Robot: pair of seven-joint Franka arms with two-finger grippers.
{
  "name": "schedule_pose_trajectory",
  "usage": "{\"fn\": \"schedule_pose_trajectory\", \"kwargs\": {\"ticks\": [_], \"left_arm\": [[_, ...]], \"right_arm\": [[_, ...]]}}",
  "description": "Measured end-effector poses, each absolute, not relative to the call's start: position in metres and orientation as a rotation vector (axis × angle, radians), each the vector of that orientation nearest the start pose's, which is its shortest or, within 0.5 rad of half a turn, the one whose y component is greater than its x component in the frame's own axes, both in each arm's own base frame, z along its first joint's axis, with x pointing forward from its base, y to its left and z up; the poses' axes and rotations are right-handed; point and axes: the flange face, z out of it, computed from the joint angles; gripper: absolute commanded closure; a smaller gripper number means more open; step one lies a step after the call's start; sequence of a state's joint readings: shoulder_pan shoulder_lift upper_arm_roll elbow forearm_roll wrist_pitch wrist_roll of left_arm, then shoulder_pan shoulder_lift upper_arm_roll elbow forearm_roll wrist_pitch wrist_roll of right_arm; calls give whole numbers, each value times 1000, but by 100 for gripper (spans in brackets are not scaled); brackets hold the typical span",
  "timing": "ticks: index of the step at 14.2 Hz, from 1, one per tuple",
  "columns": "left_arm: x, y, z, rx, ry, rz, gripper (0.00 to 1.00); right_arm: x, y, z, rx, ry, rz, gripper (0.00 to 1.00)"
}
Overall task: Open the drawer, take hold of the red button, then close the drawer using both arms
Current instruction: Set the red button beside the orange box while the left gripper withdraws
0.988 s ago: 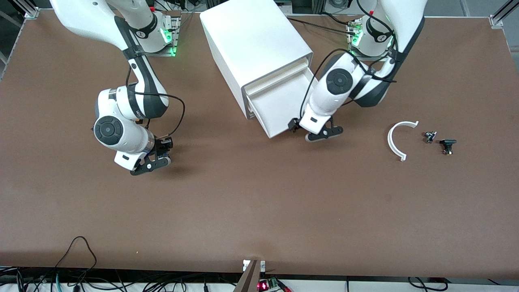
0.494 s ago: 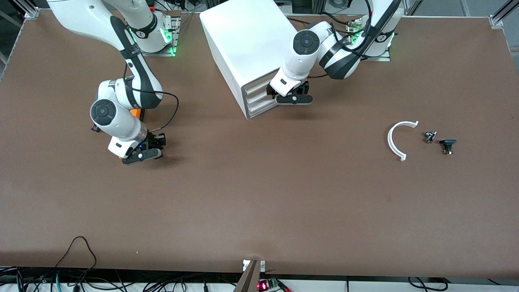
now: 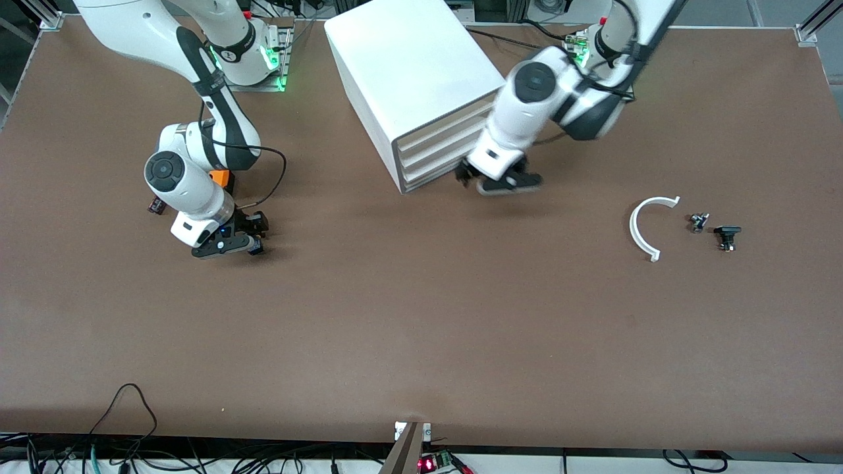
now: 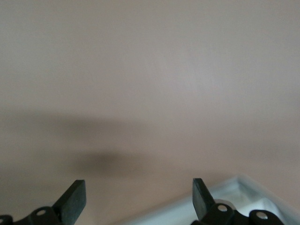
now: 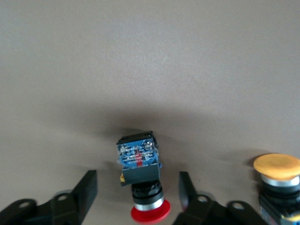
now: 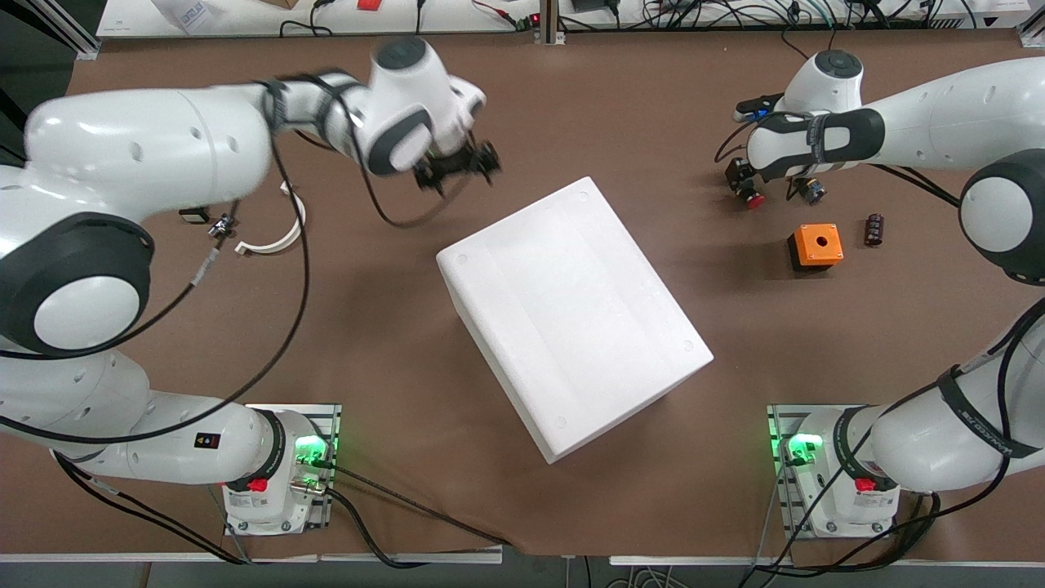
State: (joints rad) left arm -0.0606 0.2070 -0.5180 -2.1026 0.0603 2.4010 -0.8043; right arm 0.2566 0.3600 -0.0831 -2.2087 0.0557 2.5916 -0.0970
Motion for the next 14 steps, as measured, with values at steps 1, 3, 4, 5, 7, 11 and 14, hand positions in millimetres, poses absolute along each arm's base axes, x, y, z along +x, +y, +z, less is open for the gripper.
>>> {"fn": "schedule_pose_trajectory", "kwargs": {"ticks": [1,3,4,5,7,11,14], "left_arm": [[520,-274,363,-3237,-295,-155,0],[552,-210,400,-3198,-212,-201,0],[560,-188,423,-3173,-171,-190,0],[564,-171,452,-3150,-128,-165,0],[563,-128,538,-3104,-12,-108,0],[549,-58,613,-3072,175,-93,0],[546,-44,618,-3069,208,-60,0]], "right_arm": [[552,97,231,-3119,-328,-23,0],[565,104,276,-3116,-265,44,0],[574,109,308,-3114,-234,91,0],[583,116,345,-3110,-217,126,0],[602,131,447,-3101,-220,119,0],[616,133,527,-3099,-229,-9,0],[619,110,541,-3160,-198,-8,0]]}}
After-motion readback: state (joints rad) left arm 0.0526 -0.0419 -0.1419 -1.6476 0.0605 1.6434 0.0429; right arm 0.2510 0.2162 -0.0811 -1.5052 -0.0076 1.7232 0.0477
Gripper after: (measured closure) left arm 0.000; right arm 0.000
